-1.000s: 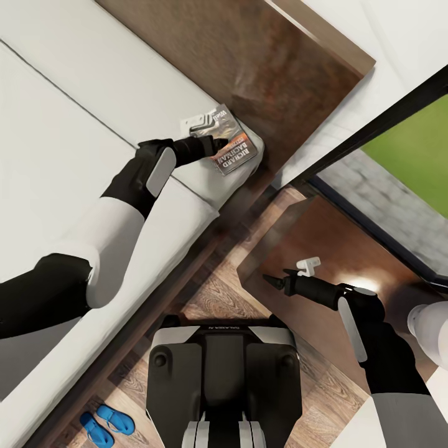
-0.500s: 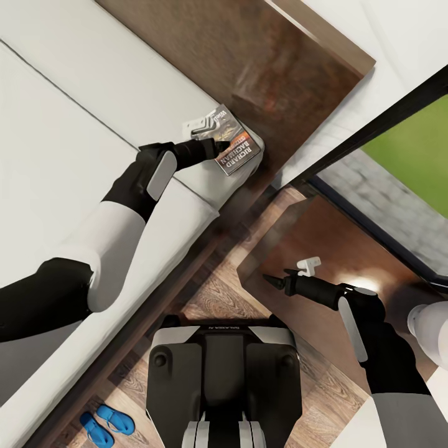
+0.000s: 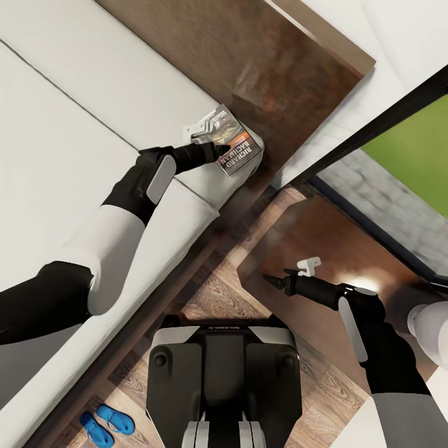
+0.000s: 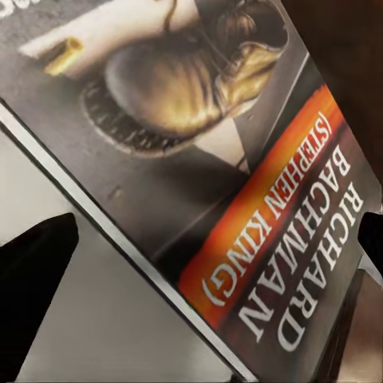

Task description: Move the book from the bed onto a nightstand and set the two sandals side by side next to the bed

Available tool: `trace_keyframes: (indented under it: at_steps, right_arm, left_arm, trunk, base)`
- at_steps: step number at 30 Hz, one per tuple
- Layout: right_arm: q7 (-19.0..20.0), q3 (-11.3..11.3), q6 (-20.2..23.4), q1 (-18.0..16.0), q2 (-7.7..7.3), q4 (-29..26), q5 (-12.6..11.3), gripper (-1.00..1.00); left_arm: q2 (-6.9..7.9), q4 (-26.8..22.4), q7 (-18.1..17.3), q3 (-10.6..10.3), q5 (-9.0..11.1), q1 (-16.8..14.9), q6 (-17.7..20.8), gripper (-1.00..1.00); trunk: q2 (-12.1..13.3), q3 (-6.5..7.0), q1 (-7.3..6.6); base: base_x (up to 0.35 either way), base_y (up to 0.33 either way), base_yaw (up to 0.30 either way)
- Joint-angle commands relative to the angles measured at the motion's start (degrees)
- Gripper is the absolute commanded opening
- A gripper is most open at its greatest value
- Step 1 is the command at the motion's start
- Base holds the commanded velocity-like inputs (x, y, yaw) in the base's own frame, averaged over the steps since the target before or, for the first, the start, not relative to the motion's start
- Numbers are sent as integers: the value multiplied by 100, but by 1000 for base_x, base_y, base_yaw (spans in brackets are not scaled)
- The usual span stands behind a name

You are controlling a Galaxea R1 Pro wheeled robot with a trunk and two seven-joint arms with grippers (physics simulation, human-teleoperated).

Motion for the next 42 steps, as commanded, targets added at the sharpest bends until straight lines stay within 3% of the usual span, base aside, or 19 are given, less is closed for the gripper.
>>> trace_keyframes:
  at_steps: [1, 15, 25, 34, 42]
  right_arm:
    - [-2, -5, 45, -2, -1, -2, -44, 100]
    - [-2, -13, 46, -3, 4, -2, -44, 100]
    - [-2, -13, 46, -4, 1, -2, -44, 100]
    - [-10, -17, 44, -1, 2, -2, -44, 100]
    - [-17, -17, 37, -3, 5, -2, -44, 100]
  left_arm:
    - [6, 299, 23, -5, -19, 1, 49, 100]
    - [128, -610, 78, -12, -81, 2, 1039, 100]
    - [208, -717, 80, -34, -89, 2, 1096, 100]
    - [248, -1161, 86, -13, -88, 2, 1265, 100]
    - [241, -1394, 561, 3, -106, -1, 1330, 100]
  trunk:
    - [-3, -3, 2]
    - [-3, -3, 2]
    - [-3, -3, 2]
    - [-3, -3, 2]
    - [-3, -3, 2]
  base:
    - [0, 0, 0]
    - [0, 0, 0]
    - [0, 0, 0]
    - [0, 0, 0]
    - [0, 0, 0]
